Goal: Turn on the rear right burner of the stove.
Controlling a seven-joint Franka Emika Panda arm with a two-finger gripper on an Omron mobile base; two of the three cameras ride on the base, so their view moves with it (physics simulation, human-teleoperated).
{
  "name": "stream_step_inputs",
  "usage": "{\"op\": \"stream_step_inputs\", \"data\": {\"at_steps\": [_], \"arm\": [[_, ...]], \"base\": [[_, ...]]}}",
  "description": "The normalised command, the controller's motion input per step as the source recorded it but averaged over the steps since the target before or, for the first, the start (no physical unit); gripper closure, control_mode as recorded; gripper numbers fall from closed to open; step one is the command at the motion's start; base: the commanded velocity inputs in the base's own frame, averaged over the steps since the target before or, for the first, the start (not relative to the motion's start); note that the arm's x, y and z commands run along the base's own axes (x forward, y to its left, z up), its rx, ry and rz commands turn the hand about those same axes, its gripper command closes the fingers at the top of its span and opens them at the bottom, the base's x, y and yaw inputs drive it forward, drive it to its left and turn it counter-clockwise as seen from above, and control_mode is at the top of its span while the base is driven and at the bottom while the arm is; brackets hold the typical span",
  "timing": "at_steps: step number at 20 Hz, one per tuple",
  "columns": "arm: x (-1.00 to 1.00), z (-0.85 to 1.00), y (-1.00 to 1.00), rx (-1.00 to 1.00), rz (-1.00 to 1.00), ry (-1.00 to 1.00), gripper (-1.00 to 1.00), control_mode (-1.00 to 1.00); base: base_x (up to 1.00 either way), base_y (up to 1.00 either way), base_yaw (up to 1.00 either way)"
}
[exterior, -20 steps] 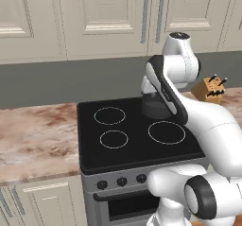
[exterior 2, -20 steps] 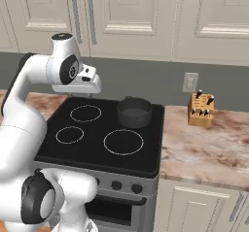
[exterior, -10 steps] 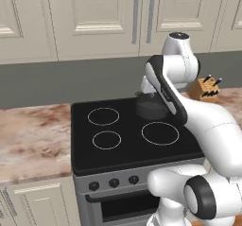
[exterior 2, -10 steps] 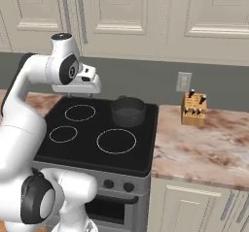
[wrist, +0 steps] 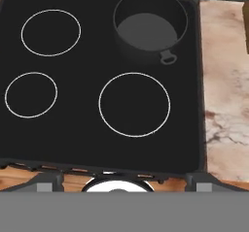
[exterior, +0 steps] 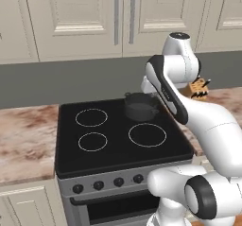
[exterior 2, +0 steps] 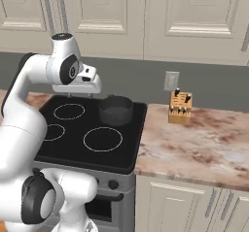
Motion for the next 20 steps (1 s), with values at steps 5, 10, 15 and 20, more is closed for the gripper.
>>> {"op": "stream_step_inputs", "data": {"at_steps": [5,10,15,20], "arm": [[0.00,0.00,0.00,0.00,0.00,0.00,-1.00,1.00],[0.00,0.00,0.00,0.00,0.00,0.00,-1.00,1.00],[0.00,0.00,0.00,0.00,0.00,0.00,-1.00,1.00],[0.00,0.00,0.00,0.00,0.00,0.00,-1.00,1.00]], "base": [[0.00,-0.34,0.00],[0.00,-0.34,0.00],[0.00,-0.35,0.00],[0.00,-0.33,0.00]]}}
